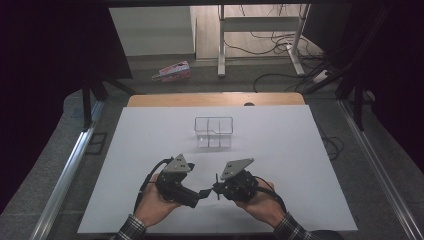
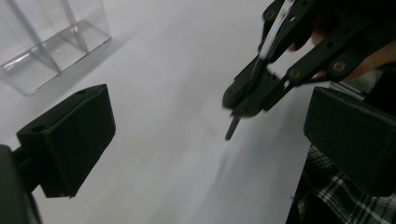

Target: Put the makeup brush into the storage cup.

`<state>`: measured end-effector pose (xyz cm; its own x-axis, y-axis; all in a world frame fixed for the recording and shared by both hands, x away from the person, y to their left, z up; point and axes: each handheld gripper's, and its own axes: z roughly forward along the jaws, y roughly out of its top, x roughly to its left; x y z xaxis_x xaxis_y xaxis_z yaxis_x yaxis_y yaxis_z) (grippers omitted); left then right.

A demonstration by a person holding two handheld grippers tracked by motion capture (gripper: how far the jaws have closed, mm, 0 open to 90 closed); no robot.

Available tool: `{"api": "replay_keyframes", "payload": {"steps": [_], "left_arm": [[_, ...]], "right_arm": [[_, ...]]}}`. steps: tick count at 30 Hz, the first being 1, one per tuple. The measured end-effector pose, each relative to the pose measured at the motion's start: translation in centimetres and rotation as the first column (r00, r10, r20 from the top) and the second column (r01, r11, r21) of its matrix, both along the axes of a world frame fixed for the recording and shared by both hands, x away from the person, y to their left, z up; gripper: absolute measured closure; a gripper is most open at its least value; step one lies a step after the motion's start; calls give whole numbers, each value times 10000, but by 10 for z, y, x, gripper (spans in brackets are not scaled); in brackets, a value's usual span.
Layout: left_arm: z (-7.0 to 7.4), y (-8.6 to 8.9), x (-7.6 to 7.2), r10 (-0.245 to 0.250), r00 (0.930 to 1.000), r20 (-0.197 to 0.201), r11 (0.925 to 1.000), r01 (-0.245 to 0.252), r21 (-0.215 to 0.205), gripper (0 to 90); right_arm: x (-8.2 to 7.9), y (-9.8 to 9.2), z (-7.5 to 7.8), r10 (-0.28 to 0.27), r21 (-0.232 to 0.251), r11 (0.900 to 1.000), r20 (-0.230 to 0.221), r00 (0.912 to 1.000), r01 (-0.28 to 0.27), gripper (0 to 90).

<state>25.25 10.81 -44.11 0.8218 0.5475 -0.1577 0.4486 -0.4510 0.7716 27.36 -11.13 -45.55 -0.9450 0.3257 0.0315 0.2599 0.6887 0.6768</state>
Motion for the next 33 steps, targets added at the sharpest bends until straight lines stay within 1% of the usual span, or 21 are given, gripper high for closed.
{"api": "replay_keyframes", "payload": {"steps": [6,7,9,10,16,19,20,22,23,24,27,28,29,30,32,33], "left_arm": [[3,-10,2,-97,9998,196,9999,98,-51,63],[4,-11,2,-105,9997,234,9999,107,-72,76],[5,-13,2,-89,9994,330,9999,91,-69,132],[6,-14,2,-172,9992,367,9998,174,-41,158],[4,-15,0,-510,9980,368,9987,511,-18,420],[4,-16,-1,-672,9971,355,9977,676,-77,603],[4,-16,-2,-845,9960,295,9962,850,-169,656],[4,-16,-2,-1042,9943,213,9939,1049,-330,828],[5,-16,-3,-1019,9946,176,9942,1024,-325,844],[5,-16,-2,-1038,9945,156,9940,1042,-322,851],[6,-15,-3,-1025,9945,205,9942,1031,-315,854],[6,-15,-3,-966,9950,260,9950,972,-237,854],[6,-15,-3,-897,9955,317,9958,902,-135,854],[7,-14,-3,-860,9958,308,9962,863,-83,855],[6,-13,-3,-704,9971,304,9975,707,-78,855],[6,-12,-3,-647,9974,303,9979,648,-35,855]], "right_arm": [[-2,3,-1,133,29,9999,7,9999,-133,845],[-2,3,-1,143,33,9999,2,9999,-143,845],[-3,4,0,166,43,9999,-16,9999,-166,845],[-3,4,0,171,45,9998,-24,9999,-171,845],[-4,6,0,329,93,9994,47,9994,-330,846],[-5,7,0,417,79,9991,55,9991,-417,845],[-5,7,0,408,74,9991,52,9992,-408,844],[-4,6,0,350,106,9993,45,9994,-350,843],[-4,6,0,232,221,9995,-102,9997,-229,843],[-4,6,0,252,277,9993,-178,9995,-247,841],[-5,6,1,236,327,9992,-150,9996,-231,836],[-4,6,1,232,346,9991,-137,9996,-227,821],[-4,6,1,230,412,9989,-115,9997,-225,763],[-3,5,0,129,484,9988,-144,9998,-122,690],[0,4,-1,-107,610,9981,-369,9993,129,538],[1,4,-2,-155,616,9979,-358,9992,177,472]]}}
